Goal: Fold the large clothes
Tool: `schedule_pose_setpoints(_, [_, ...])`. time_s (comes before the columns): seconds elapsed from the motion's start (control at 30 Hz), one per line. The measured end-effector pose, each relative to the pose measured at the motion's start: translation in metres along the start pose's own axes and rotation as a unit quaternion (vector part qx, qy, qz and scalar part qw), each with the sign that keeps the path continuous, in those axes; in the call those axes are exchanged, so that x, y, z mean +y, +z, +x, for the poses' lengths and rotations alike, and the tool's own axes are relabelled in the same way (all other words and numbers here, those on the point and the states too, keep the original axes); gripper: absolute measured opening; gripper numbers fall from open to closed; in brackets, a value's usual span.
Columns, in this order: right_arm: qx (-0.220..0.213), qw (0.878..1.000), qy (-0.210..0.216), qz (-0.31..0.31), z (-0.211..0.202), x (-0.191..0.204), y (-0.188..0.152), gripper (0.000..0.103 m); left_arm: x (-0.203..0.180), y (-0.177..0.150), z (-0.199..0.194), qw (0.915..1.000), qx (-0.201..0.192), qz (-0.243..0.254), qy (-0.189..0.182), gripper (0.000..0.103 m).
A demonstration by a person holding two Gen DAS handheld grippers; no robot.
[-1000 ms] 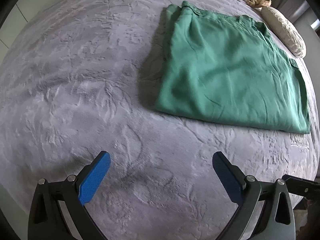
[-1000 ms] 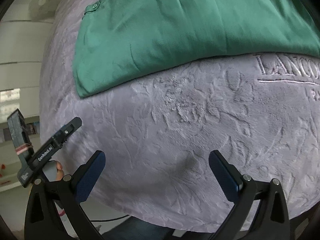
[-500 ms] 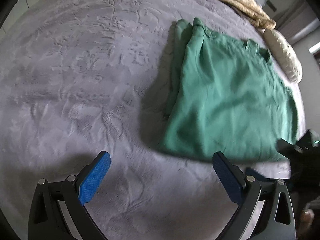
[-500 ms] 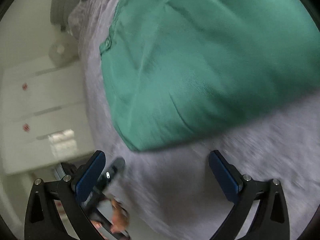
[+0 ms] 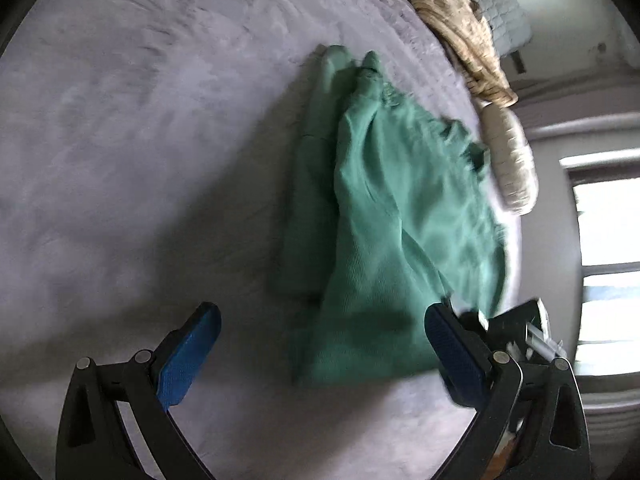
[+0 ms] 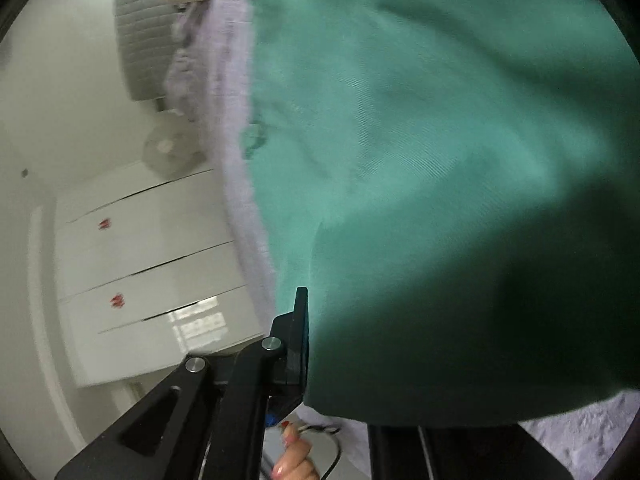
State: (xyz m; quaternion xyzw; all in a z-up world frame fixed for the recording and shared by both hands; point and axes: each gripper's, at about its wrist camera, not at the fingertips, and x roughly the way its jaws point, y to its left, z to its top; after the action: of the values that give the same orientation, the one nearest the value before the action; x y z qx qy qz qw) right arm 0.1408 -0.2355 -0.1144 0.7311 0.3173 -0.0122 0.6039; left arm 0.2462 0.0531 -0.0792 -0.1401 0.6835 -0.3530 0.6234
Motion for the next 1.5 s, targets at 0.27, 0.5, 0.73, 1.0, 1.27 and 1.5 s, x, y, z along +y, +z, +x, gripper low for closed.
schedule_pose_setpoints(0.27, [0.026, 0.999, 0.017, -0.035, -0.014, 0.017, -0.003, 0.007, -0.046, 0.051, 0.056, 0.9959, 0.056, 0.039, -0.059, 0.102])
schedule_pose_setpoints(0.5, [0.12, 0.984, -0.102, -0.088, -0.02, 0.011, -0.02, 0.015, -0.074, 0.049, 0.074, 0.9907, 0.053, 0.114, 0.054, 0.019])
schedule_pose_setpoints(0.73, [-0.02, 0.95, -0.224, -0.214, -0.119, 0.038, -0.004, 0.011, -0.107, 0.04, 0.049, 0.9846, 0.002, 0.156, 0.079, 0.016])
schedule_pose_setpoints(1.0, [-0.019, 0.923, -0.305, -0.233, -0.089, -0.019, 0.021, 0.007, -0.222, 0.012, 0.038, 0.9602, -0.036, 0.263, 0.086, 0.016])
schedule_pose_setpoints(1.27, [-0.035, 0.977, -0.15, -0.147, -0.174, -0.042, 0.025, 0.007, -0.377, -0.056, 0.113, 0.8864, -0.026, 0.447, 0.119, 0.016])
schedule_pose_setpoints(1.5, [-0.092, 0.992, -0.067, -0.05, -0.263, -0.099, 0.017, 0.01, -0.417, -0.107, 0.259, 0.8406, 0.057, 0.506, 0.184, 0.016])
